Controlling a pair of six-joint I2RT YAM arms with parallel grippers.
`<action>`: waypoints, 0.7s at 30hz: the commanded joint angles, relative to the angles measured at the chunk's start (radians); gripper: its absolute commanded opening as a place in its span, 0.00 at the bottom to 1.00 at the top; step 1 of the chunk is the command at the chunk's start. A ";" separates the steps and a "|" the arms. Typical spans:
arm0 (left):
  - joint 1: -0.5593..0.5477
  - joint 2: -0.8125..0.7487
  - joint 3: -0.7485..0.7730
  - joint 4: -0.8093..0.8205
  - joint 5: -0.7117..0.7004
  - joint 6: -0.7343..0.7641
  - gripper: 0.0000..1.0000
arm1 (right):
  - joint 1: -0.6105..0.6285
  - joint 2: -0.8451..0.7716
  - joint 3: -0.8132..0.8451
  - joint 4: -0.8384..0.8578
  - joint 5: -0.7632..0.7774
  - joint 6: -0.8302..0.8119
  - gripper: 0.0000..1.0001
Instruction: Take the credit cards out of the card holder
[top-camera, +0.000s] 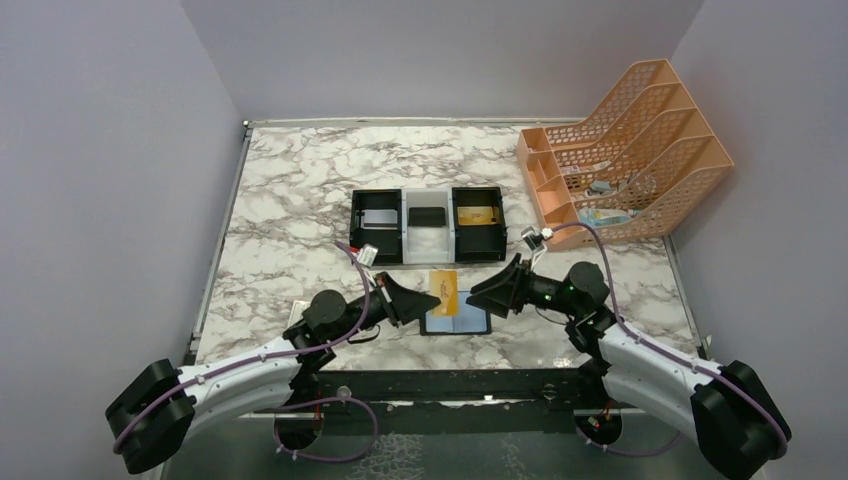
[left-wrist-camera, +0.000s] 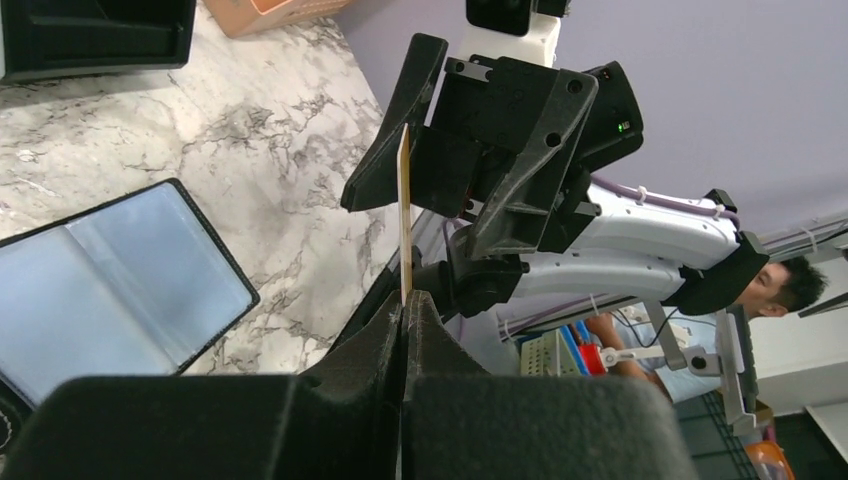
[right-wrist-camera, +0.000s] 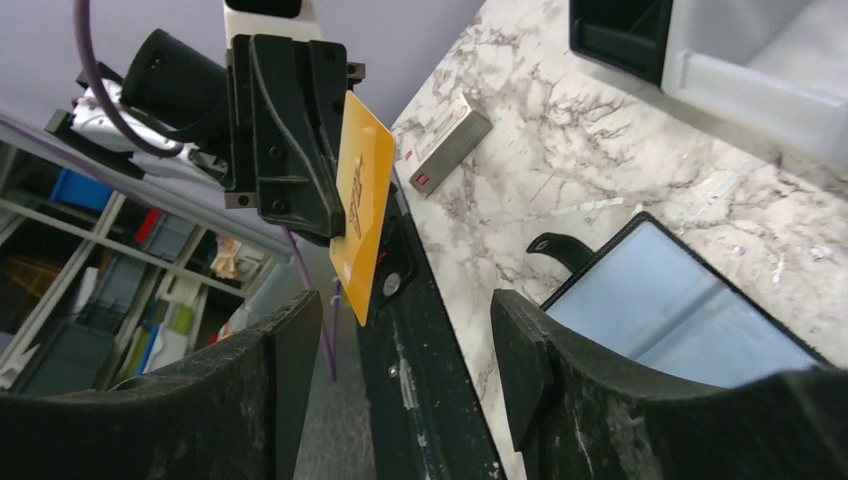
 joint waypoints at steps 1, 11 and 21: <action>0.002 0.044 -0.019 0.139 0.051 -0.027 0.00 | -0.001 0.035 0.027 0.106 -0.104 0.059 0.61; -0.012 0.114 -0.010 0.238 0.065 -0.036 0.00 | -0.001 0.067 0.025 0.171 -0.127 0.157 0.55; -0.071 0.185 0.026 0.257 0.039 -0.028 0.00 | 0.005 0.112 0.025 0.265 -0.159 0.234 0.44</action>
